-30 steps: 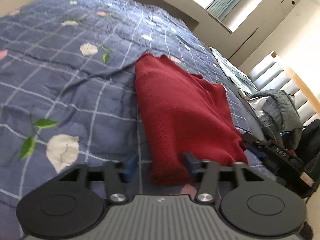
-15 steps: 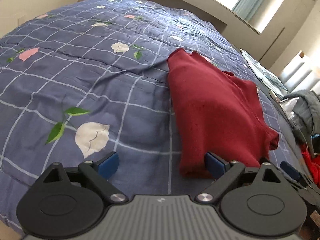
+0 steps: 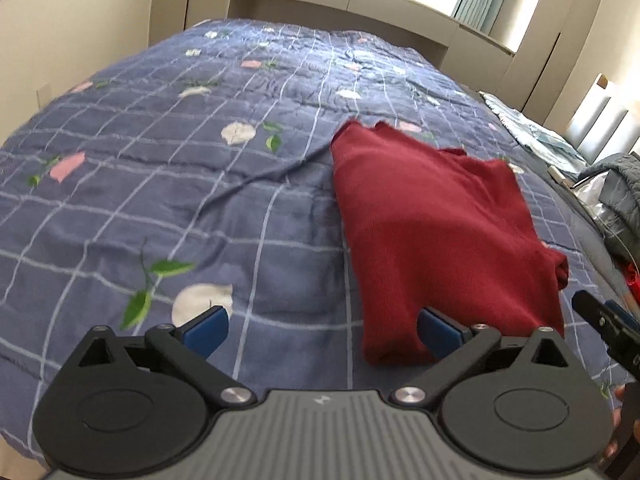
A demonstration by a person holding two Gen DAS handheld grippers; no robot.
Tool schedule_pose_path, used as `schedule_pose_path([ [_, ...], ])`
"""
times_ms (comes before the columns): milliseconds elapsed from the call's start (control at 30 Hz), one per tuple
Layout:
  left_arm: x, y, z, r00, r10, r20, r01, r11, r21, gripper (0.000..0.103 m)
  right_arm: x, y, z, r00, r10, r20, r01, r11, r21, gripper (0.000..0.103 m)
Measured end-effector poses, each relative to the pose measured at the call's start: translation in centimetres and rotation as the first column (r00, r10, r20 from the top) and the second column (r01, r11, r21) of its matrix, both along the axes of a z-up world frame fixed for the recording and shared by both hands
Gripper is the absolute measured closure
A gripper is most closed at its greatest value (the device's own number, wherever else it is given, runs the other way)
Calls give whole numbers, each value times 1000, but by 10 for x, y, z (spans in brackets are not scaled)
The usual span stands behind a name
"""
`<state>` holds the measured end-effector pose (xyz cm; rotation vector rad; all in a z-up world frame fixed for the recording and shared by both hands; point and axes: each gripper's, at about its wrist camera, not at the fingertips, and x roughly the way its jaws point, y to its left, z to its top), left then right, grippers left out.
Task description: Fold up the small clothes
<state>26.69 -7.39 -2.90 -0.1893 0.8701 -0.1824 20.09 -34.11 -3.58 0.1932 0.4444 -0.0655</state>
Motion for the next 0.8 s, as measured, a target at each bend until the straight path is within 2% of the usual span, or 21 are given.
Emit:
schedule_pose_path([
  [233,34,-7,14,998,-6,62,6,1000,1,0,66,-13,5,999,10,-35,-7,996,85,1],
  [433,86,-23,1,997,35,62,-36,999,4,0,113,-13,-10,993,47,-110,-40,997,60,1],
  [567,106,-33,-12,999,24,49,-24,1000,-2,0,125,-20,-36,983,22,-185,-15,999,37,1],
  [667,109,-35,-22,999,10,43,-9,1000,-7,0,124,-31,-48,985,24,-173,-7,995,100,1],
  [800,109,-27,-37,999,19,32,-16,997,-82,0,120,-31,-50,988,18,-151,-2,994,105,1],
])
